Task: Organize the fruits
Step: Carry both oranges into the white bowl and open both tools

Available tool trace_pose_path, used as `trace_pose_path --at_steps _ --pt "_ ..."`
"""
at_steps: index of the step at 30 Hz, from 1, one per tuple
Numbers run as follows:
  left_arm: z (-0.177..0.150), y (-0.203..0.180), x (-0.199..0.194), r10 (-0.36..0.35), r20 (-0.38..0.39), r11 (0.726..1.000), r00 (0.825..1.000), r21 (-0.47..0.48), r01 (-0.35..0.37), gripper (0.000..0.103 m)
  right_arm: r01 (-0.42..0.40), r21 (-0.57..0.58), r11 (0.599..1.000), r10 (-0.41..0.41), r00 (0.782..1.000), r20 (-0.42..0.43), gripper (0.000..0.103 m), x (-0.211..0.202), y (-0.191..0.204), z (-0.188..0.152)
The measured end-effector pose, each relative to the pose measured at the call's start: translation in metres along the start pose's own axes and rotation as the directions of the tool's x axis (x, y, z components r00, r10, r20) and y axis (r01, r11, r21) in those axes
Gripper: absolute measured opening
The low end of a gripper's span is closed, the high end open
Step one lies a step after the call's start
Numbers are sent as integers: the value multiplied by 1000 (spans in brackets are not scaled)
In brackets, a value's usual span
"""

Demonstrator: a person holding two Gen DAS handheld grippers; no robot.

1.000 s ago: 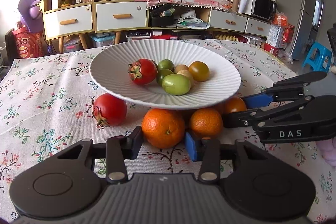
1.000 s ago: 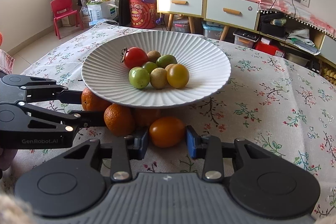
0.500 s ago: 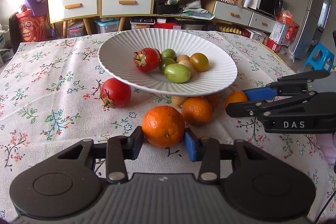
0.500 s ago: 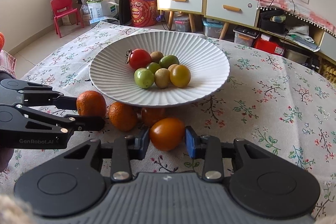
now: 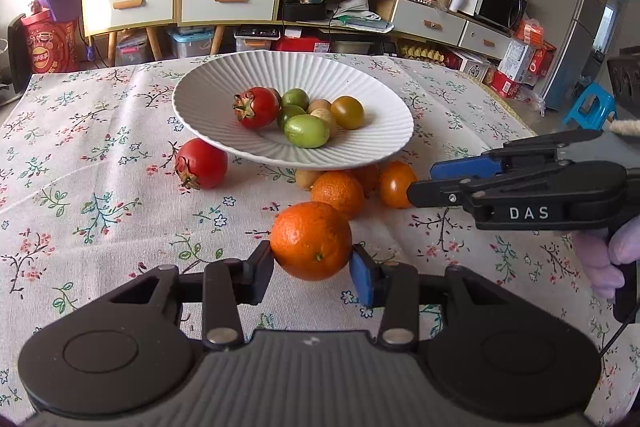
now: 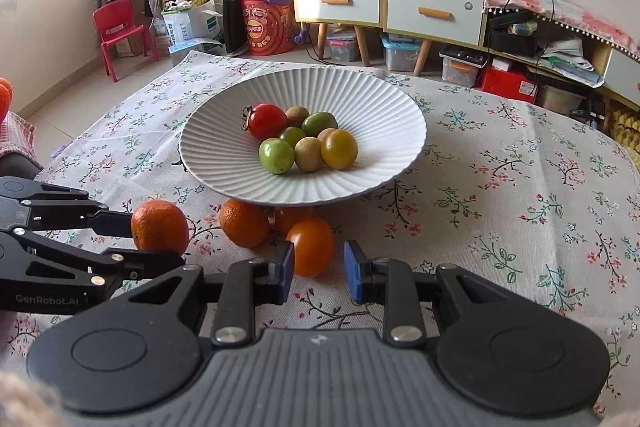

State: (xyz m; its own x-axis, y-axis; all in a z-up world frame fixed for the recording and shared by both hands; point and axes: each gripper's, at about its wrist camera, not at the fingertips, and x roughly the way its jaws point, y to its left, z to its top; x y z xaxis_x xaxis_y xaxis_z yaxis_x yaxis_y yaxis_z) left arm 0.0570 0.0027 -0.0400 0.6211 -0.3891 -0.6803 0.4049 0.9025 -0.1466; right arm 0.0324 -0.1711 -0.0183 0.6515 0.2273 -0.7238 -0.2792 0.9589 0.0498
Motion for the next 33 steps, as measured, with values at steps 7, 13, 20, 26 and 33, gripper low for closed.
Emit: trace_pose_path --at_steps 7,13,20,26,33 --pt "0 -4 2 -9 -3 1000 1000 9 9 36 -4 -29 1000 3 1000 -20 47 15 7 0" --pt "0 -4 5 -11 -8 1000 1000 9 11 36 30 -31 999 -31 999 -26 43 26 4 -2" --pt "0 -5 5 -17 -9 1000 1000 11 17 36 9 -24 1000 -9 1000 -15 29 22 0 -3" --pt "1 -8 1 -29 -1 999 1000 17 29 36 -4 -20 1000 4 1000 -27 29 16 2 -2" --pt "11 -11 -8 -53 30 999 998 4 52 36 -12 12 1000 12 1000 -10 29 0 0 3"
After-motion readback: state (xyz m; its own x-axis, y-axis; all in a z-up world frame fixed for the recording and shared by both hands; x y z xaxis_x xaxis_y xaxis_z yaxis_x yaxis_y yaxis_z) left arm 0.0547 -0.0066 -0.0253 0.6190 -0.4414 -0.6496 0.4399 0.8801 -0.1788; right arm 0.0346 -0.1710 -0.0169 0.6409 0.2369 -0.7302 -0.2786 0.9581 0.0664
